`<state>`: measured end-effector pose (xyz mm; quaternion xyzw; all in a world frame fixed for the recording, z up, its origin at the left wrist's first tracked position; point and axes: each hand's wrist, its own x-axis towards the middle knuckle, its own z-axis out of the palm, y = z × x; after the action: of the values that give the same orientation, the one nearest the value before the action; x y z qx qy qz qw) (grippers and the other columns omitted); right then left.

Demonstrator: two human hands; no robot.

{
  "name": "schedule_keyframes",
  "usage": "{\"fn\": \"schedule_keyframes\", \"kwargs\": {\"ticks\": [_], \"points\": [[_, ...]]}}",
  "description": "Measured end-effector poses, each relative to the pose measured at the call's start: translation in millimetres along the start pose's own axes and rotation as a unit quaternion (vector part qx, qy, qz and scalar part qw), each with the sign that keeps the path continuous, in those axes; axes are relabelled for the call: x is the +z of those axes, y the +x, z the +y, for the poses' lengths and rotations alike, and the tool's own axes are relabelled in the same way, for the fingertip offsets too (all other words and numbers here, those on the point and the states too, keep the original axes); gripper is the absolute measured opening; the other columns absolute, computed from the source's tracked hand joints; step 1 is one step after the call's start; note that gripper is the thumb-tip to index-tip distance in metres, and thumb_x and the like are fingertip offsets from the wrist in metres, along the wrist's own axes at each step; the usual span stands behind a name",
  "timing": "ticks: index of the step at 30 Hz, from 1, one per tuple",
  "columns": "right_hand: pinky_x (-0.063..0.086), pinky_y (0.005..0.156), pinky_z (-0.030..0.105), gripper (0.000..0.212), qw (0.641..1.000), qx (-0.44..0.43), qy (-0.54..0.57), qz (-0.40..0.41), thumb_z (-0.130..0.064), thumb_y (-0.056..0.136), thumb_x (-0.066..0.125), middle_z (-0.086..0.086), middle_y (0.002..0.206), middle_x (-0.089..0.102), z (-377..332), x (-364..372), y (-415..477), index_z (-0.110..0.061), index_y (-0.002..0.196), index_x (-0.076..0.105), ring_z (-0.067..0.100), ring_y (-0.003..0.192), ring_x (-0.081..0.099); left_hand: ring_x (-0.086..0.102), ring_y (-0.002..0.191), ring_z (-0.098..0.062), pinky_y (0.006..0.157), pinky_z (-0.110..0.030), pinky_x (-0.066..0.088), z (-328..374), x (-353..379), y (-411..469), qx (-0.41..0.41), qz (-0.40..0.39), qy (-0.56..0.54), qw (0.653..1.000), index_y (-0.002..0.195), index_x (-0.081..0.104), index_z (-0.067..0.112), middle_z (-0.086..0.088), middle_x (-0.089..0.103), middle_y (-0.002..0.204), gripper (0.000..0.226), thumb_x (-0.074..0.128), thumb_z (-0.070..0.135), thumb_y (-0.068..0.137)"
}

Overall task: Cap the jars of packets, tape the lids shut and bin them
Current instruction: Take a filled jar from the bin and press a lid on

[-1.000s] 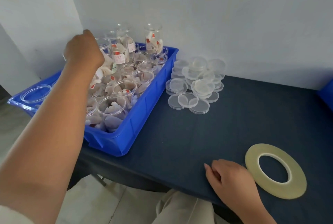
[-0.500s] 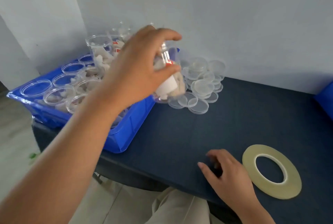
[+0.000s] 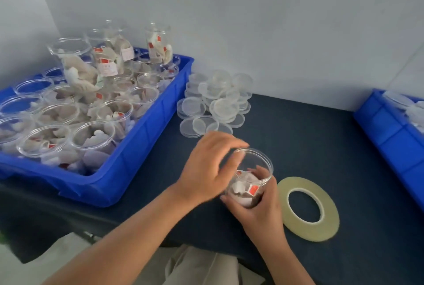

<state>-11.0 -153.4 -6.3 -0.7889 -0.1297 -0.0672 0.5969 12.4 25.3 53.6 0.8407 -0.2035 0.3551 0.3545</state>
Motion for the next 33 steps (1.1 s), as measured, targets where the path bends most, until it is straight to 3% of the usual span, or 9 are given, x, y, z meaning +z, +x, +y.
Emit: {"fn": "schedule_keyframes", "kwargs": {"ticks": [3, 7, 13, 17, 21, 23, 26, 29, 33], "points": [[0.055, 0.095, 0.025, 0.093, 0.999, 0.02, -0.026, -0.01, -0.059, 0.059, 0.096, -0.023, 0.128, 0.06, 1.8, 1.0, -0.9, -0.045, 0.136, 0.045, 0.004, 0.119, 0.064, 0.061, 0.118, -0.011, 0.104, -0.032, 0.05, -54.0, 5.6, 26.7, -0.227, -0.016, 0.086, 0.97, 0.126, 0.068, 0.02, 0.009, 0.067, 0.123, 0.031, 0.067, 0.038, 0.101], [0.052, 0.095, 0.017, 0.089, 0.998, 0.015, -0.058, -0.034, -0.062, 0.06, 0.094, -0.027, 0.13, 0.06, 0.2, 2.8, -1.2, -0.059, 0.131, 0.04, 0.0, 0.119, 0.062, 0.05, 0.136, -0.04, 0.11, -0.051, 0.046, -115.8, 20.2, 50.6, -0.347, -0.151, 0.213, 0.901, 0.149, 0.051, 0.013, -0.015, 0.054, 0.146, 0.079, 0.071, 0.063, 0.091], [0.049, 0.092, 0.009, 0.089, 0.999, 0.013, -0.046, -0.022, -0.063, 0.061, 0.094, -0.031, 0.132, 0.057, -3.9, 3.0, 2.8, -0.065, 0.13, 0.036, -0.003, 0.121, 0.061, 0.064, 0.121, -0.039, 0.095, -0.051, 0.055, -143.6, 35.8, 53.9, -0.356, -0.106, 0.258, 0.892, 0.139, 0.053, 0.01, -0.016, 0.064, 0.134, 0.084, 0.077, 0.068, 0.083], [0.048, 0.094, 0.009, 0.091, 0.999, 0.009, -0.048, -0.021, -0.062, 0.062, 0.094, -0.034, 0.134, 0.055, -2.7, 2.6, 3.3, -0.067, 0.131, 0.035, -0.005, 0.123, 0.059, 0.058, 0.124, -0.038, 0.1, -0.043, 0.051, -131.3, 32.4, 47.7, -0.353, -0.041, 0.161, 0.921, 0.151, 0.041, 0.012, -0.019, 0.041, 0.15, 0.099, 0.097, 0.036, 0.073], [0.046, 0.094, 0.007, 0.091, 0.998, 0.007, -0.052, -0.025, -0.063, 0.063, 0.093, -0.036, 0.134, 0.053, -3.1, 2.2, 3.0, -0.07, 0.129, 0.032, -0.005, 0.124, 0.059, 0.07, 0.101, -0.004, 0.082, -0.018, 0.051, -98.6, 13.8, 26.4, -0.424, 0.021, -0.005, 0.905, 0.158, 0.037, 0.024, 0.001, 0.042, 0.146, 0.114, 0.101, 0.031, 0.064], [0.046, 0.093, 0.007, 0.09, 0.998, 0.004, -0.055, -0.028, -0.063, 0.062, 0.093, -0.035, 0.133, 0.054, -3.9, 2.6, 2.1, -0.07, 0.129, 0.032, -0.004, 0.122, 0.06, 0.072, 0.093, 0.005, 0.074, -0.018, 0.05, -75.6, 1.1, 7.1, -0.47, 0.056, -0.103, 0.875, 0.157, 0.038, 0.033, 0.017, 0.059, 0.131, 0.113, 0.101, 0.032, 0.063], [0.046, 0.091, 0.006, 0.089, 0.998, -0.005, -0.057, -0.037, -0.062, 0.062, 0.093, -0.036, 0.133, 0.055, -5.7, 2.9, -0.2, -0.071, 0.128, 0.033, -0.003, 0.12, 0.061, 0.071, 0.107, -0.003, 0.088, -0.034, 0.057, -45.2, -17.6, -20.1, -0.505, 0.075, -0.185, 0.84, 0.153, 0.042, 0.04, 0.023, 0.076, 0.107, 0.103, 0.098, 0.027, 0.068], [0.05, 0.093, 0.009, 0.091, 0.996, -0.012, -0.062, -0.06, -0.064, 0.062, 0.093, -0.037, 0.133, 0.054, -6.9, 2.4, -1.9, -0.07, 0.131, 0.033, -0.004, 0.12, 0.062, 0.073, 0.111, -0.009, 0.099, -0.048, 0.058, -17.2, -27.8, -29.0, -0.447, 0.029, -0.207, 0.87, 0.127, 0.066, 0.048, 0.014, 0.079, 0.11, 0.054, 0.087, 0.024, 0.084], [0.051, 0.093, 0.01, 0.093, 0.995, -0.013, -0.068, -0.068, -0.066, 0.062, 0.092, -0.038, 0.133, 0.053, -7.8, 1.8, -3.5, -0.067, 0.133, 0.032, -0.006, 0.122, 0.06, 0.067, 0.118, 0.001, 0.096, -0.035, 0.055, 12.6, -38.1, -25.4, -0.351, -0.021, -0.192, 0.916, 0.121, 0.072, 0.048, 0.022, 0.073, 0.123, 0.027, 0.069, 0.029, 0.102]]}}
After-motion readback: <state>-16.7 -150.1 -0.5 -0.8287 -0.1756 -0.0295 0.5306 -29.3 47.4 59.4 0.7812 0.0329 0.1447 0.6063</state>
